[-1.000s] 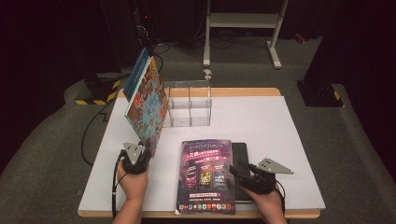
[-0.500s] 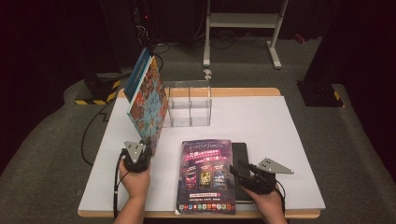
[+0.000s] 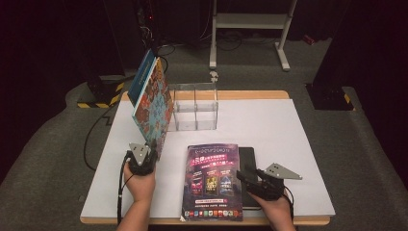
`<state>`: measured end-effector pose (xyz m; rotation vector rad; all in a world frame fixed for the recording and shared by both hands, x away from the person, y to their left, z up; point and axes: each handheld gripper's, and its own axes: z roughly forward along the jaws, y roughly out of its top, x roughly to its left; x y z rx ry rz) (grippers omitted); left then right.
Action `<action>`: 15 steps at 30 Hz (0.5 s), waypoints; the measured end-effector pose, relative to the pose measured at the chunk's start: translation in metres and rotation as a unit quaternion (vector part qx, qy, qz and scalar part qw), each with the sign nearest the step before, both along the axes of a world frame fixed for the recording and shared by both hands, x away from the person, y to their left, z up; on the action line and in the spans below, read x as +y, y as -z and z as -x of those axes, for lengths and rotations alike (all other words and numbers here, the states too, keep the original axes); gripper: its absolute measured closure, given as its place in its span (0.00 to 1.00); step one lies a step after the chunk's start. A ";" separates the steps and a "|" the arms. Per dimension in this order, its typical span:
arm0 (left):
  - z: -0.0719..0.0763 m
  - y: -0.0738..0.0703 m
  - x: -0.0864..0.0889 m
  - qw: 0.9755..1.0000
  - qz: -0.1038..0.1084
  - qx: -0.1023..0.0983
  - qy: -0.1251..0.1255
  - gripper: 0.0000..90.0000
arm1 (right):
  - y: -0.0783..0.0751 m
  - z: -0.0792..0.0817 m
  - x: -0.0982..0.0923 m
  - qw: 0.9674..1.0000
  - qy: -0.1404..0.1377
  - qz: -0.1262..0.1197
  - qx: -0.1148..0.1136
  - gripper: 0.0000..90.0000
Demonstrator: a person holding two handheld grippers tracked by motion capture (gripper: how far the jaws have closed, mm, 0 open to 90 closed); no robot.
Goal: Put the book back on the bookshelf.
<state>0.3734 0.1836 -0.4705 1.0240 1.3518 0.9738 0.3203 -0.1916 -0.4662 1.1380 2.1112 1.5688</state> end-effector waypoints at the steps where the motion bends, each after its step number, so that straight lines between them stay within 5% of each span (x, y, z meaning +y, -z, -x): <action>1: 0.000 0.000 0.000 1.000 -0.001 0.000 0.000 0.86 | 0.000 0.000 0.000 1.000 0.000 0.000 0.000 0.56; 5: 0.001 0.000 0.002 1.000 0.000 0.001 0.003 0.84 | 0.000 0.000 0.000 1.000 -0.001 0.001 0.001 0.56; 9: 0.005 -0.001 0.006 1.000 0.010 0.005 0.016 0.69 | 0.000 0.000 0.000 1.000 -0.001 0.000 -0.001 0.56; 15: 0.012 -0.003 0.014 0.999 0.021 0.019 0.047 0.61 | -0.001 0.000 -0.001 1.000 0.000 0.001 -0.001 0.55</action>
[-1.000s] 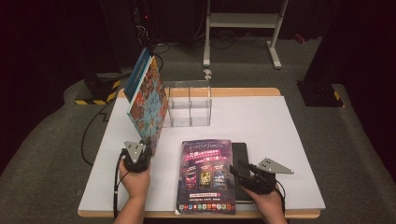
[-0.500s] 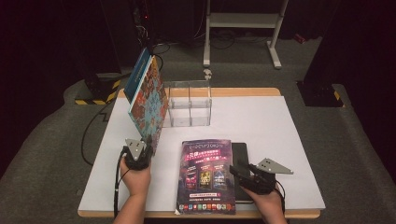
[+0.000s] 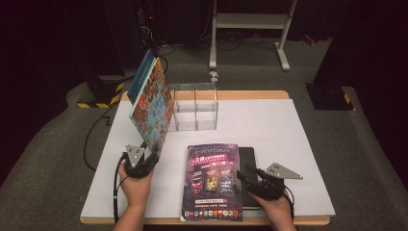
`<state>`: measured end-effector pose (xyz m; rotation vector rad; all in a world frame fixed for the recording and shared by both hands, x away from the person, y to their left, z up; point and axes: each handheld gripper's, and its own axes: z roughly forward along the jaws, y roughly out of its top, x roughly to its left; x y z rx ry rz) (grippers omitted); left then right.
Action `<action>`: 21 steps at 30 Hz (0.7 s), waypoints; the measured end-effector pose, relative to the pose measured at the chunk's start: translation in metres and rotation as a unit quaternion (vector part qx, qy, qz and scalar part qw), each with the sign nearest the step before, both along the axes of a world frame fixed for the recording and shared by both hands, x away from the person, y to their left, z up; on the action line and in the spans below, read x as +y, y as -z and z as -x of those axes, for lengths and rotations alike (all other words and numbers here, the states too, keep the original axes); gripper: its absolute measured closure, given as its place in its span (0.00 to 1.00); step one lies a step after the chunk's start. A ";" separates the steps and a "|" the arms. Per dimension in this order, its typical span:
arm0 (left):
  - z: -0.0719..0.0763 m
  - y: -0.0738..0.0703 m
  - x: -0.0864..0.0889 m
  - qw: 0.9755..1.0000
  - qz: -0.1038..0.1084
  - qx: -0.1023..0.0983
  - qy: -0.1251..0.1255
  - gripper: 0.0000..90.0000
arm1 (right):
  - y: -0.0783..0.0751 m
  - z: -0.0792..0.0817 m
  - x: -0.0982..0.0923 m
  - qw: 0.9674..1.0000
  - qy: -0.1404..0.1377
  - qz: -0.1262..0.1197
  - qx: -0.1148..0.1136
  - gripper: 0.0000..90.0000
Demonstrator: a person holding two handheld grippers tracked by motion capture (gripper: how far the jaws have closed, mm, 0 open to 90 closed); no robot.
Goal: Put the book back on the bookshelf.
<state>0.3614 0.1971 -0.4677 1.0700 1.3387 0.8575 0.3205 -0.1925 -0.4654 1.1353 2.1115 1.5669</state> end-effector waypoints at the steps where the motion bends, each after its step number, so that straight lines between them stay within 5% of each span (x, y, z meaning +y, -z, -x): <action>1: 0.000 0.000 0.001 1.000 0.004 0.002 0.004 0.60 | 0.000 0.000 0.000 1.000 0.000 0.001 0.000 0.55; 7: 0.007 0.000 0.002 1.000 -0.003 0.009 0.025 0.53 | 0.000 0.000 0.000 1.000 0.001 0.004 -0.001 0.55; 21: 0.014 0.006 0.008 0.996 0.002 0.065 0.068 0.36 | 0.001 0.000 0.000 1.000 0.004 0.008 -0.002 0.55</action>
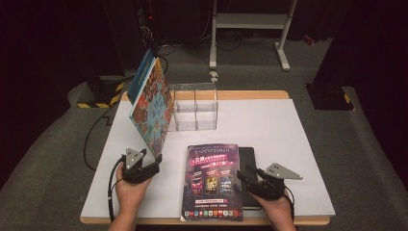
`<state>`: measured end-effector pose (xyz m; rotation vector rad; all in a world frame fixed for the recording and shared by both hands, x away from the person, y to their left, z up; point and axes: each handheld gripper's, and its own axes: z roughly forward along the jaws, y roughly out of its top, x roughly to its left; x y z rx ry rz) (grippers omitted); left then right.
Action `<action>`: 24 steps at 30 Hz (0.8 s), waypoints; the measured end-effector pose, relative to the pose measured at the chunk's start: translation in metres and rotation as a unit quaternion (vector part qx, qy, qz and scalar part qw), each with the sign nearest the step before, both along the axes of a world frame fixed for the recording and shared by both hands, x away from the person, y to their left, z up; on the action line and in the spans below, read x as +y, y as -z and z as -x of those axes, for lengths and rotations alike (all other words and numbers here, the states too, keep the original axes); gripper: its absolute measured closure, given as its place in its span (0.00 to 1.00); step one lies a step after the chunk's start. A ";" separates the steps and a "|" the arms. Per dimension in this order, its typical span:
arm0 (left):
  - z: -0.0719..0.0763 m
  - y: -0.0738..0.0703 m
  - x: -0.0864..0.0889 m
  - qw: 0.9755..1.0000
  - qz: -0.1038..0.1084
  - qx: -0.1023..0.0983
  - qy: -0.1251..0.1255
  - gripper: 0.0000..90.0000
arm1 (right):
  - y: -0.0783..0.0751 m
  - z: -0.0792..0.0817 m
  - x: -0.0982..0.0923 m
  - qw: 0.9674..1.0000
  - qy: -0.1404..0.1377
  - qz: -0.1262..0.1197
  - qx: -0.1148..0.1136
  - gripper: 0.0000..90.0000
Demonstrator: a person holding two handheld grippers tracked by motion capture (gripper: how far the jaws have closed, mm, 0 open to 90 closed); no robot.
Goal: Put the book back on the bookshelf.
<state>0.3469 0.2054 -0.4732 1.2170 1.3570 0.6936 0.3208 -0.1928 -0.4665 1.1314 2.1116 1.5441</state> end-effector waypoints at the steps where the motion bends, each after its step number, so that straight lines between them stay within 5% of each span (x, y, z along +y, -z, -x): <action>1: 0.001 0.000 0.001 1.000 0.002 0.003 0.006 0.35 | 0.000 0.000 0.000 1.000 0.000 0.000 0.000 0.55; 5: 0.004 0.002 0.001 0.999 -0.008 0.017 0.027 0.31 | 0.000 0.000 0.000 1.000 0.000 0.003 -0.001 0.54; 11: 0.007 0.004 -0.002 0.999 -0.010 0.008 0.050 0.29 | 0.001 0.000 0.002 1.000 -0.002 0.011 -0.004 0.53; 24: 0.010 0.010 0.000 0.995 0.006 0.062 0.075 0.15 | -0.003 0.003 0.008 0.998 0.002 0.058 -0.026 0.45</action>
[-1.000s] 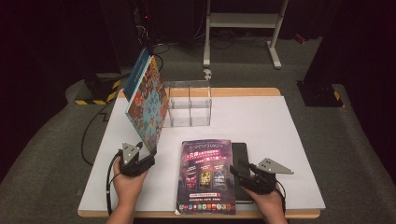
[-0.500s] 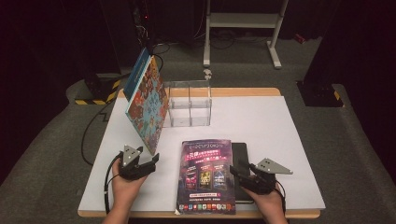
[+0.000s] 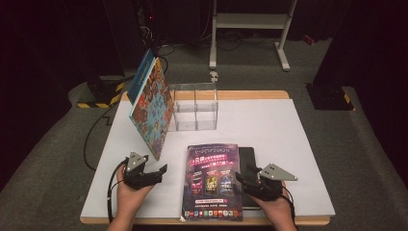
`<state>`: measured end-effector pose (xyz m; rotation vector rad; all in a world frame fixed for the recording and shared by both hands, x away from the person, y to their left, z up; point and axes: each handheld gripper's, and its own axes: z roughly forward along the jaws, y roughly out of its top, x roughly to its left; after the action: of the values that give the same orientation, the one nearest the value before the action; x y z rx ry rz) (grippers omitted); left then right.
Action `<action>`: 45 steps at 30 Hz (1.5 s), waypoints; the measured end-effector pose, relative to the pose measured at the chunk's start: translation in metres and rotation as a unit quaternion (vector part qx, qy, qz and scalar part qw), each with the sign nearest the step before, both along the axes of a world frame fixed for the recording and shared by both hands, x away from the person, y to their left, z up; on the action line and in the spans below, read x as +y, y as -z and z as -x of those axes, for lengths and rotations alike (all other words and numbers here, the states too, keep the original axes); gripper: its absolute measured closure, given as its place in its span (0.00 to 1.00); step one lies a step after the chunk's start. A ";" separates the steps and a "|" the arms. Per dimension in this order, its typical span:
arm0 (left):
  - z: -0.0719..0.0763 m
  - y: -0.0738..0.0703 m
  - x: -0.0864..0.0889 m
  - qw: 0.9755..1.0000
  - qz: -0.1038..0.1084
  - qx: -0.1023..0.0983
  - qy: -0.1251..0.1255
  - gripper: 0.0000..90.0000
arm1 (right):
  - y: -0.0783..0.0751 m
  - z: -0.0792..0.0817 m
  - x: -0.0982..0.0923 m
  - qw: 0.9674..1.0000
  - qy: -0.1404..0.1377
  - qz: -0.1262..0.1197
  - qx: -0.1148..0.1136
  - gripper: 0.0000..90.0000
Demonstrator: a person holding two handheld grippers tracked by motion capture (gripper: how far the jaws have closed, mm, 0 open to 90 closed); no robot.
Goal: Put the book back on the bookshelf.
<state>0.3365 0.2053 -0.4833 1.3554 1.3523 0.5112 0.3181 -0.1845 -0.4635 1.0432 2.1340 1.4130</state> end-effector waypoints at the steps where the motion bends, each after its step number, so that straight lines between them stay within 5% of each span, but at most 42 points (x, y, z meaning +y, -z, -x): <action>1: 0.002 0.002 0.000 1.000 -0.005 0.001 0.005 0.15 | 0.000 0.000 0.001 1.000 0.000 0.004 -0.001 0.44; 5: 0.005 0.005 -0.001 1.000 -0.008 0.018 0.020 0.13 | 0.000 0.000 0.006 1.000 0.003 0.030 0.001 0.39; 15: 0.016 0.006 -0.012 0.999 0.006 0.019 0.047 0.09 | 0.005 -0.002 0.013 0.997 0.000 0.077 0.019 0.36; 28: 0.025 0.013 -0.052 0.993 0.009 0.046 0.112 0.10 | 0.007 -0.004 0.011 0.997 0.004 0.080 0.022 0.37; 45: 0.016 0.016 -0.090 0.983 0.051 0.091 0.150 0.10 | 0.008 -0.003 0.011 0.997 0.005 0.077 0.025 0.37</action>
<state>0.3202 0.1158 -0.4994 1.5161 1.2700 0.1167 0.3212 -0.1737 -0.4711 1.0399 2.2300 1.2083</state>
